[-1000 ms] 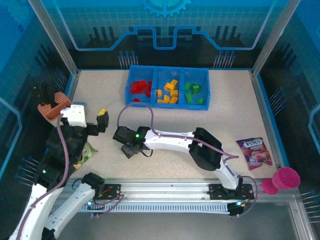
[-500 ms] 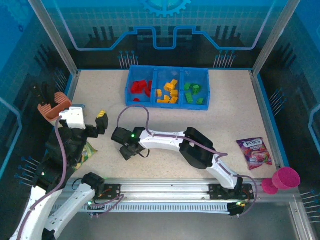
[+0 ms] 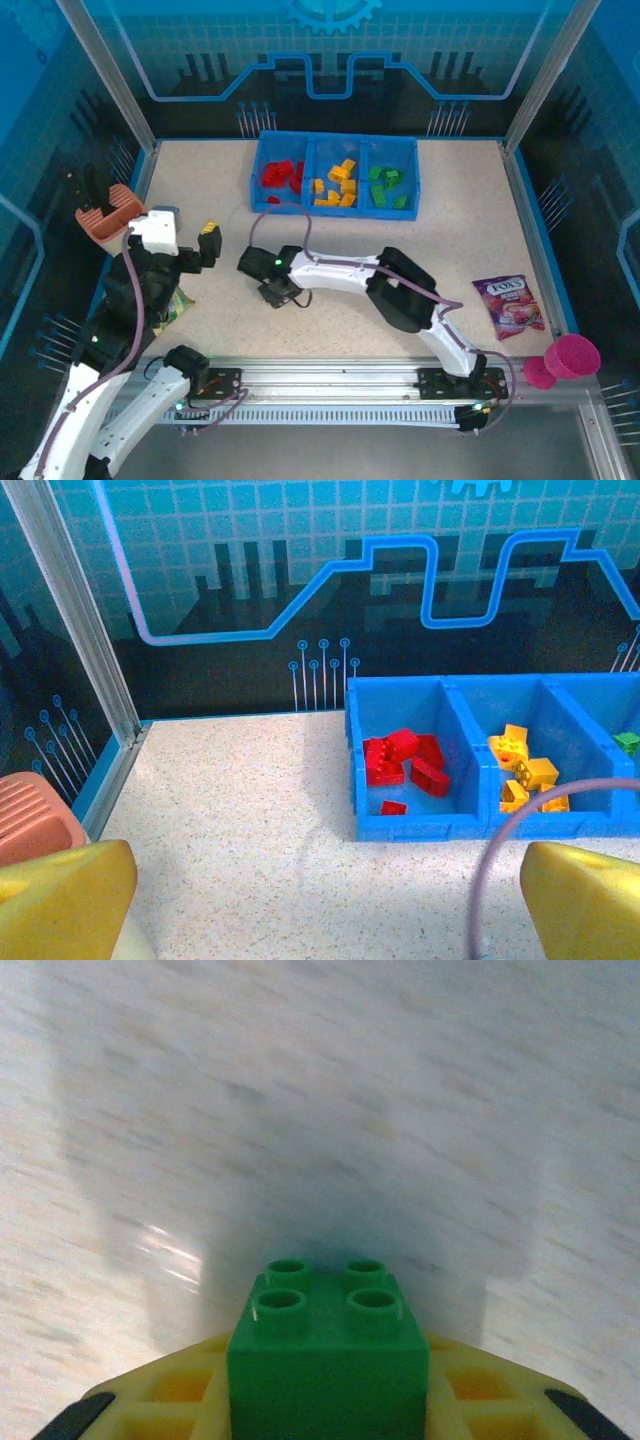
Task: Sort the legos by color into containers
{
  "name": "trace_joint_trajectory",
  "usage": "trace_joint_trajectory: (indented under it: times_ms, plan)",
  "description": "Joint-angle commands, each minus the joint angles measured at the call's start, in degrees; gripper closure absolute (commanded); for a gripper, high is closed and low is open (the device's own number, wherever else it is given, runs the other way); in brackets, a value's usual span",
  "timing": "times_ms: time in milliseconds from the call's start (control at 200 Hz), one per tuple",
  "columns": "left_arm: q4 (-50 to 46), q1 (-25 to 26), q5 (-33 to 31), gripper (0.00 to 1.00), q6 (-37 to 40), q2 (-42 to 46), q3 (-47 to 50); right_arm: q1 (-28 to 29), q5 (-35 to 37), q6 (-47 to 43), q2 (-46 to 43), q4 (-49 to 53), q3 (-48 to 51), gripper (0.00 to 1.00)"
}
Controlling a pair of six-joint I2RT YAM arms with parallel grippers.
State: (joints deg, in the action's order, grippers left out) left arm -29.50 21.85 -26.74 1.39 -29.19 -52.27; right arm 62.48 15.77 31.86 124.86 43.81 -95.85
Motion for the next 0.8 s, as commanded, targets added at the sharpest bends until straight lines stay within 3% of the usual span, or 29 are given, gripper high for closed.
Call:
trace_joint_trajectory:
  times_ms: [0, 155, 290, 540, 796]
  plan:
    - [3.19, -0.31, -0.07, 0.01, -0.94, -1.65, 1.17, -5.94, 6.99, -2.68, -11.73, 4.25, 7.99, 0.75]
    - [6.14, -0.33, 0.67, 0.01, -0.82, -5.39, 2.24, -18.22, 10.71, -10.73, -23.28, 2.77, 15.10, 0.75]
    - [8.15, -0.40, 0.08, 0.01, 0.04, -9.01, 1.96, -29.60, 9.15, -18.59, -24.34, -2.97, 12.06, 0.75]
    - [9.86, -0.58, -1.82, 0.01, 2.46, -14.67, -0.20, -41.82, 6.15, -26.07, -8.62, -1.42, -11.34, 0.75]
    - [9.72, -0.75, -2.04, 0.01, 2.52, -17.02, -0.55, -46.59, 3.54, -28.01, 9.38, 2.93, -35.09, 0.75]
